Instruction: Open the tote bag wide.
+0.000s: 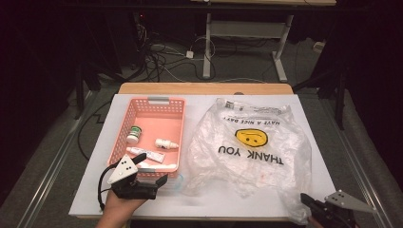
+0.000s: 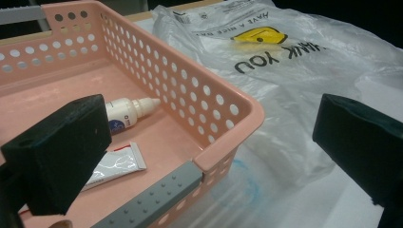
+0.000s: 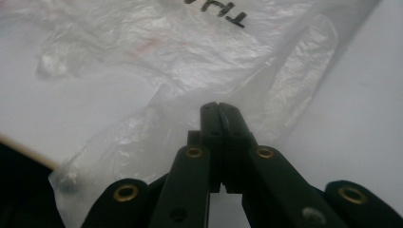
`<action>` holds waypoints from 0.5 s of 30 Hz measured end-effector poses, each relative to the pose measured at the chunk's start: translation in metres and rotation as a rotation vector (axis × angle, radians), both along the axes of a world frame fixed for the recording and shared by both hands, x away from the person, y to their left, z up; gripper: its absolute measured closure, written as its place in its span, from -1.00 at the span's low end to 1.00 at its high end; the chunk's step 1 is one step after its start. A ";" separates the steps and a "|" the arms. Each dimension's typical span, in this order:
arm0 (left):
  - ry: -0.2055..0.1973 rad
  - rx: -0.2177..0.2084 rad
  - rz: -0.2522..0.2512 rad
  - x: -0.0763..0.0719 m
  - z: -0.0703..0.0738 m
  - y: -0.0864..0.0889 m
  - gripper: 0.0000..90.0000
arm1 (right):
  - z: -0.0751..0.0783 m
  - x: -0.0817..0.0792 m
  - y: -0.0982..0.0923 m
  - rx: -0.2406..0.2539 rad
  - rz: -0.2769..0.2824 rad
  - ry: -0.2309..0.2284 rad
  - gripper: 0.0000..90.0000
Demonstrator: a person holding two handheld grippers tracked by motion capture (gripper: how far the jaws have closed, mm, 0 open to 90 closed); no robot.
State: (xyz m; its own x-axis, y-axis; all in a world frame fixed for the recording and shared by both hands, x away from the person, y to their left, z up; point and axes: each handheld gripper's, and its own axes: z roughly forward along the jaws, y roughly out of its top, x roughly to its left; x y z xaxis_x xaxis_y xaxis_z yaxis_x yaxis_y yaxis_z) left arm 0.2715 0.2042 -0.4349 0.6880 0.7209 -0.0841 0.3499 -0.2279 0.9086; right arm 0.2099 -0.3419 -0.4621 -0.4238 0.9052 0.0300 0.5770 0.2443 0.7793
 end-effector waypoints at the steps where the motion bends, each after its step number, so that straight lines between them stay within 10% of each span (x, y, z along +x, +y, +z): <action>1: 0.000 -0.001 -0.001 0.000 0.000 0.000 -1.00 | 0.001 -0.004 0.006 0.002 0.013 0.000 1.00; 7: -0.002 -0.002 -0.003 -0.001 0.001 -0.001 -1.00 | 0.001 -0.016 0.037 0.006 0.118 -0.002 0.92; 15: -0.002 -0.007 0.002 -0.001 0.001 -0.001 -1.00 | 0.043 0.009 0.024 0.051 0.066 -0.158 0.37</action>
State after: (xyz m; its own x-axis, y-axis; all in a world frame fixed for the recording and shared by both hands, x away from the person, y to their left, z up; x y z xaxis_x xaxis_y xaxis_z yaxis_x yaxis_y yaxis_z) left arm 0.2701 0.2035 -0.4335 0.6864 0.7219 -0.0877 0.3487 -0.2209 0.9108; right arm 0.2188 -0.3178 -0.4194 -0.4852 0.8744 0.0034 0.4305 0.2355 0.8713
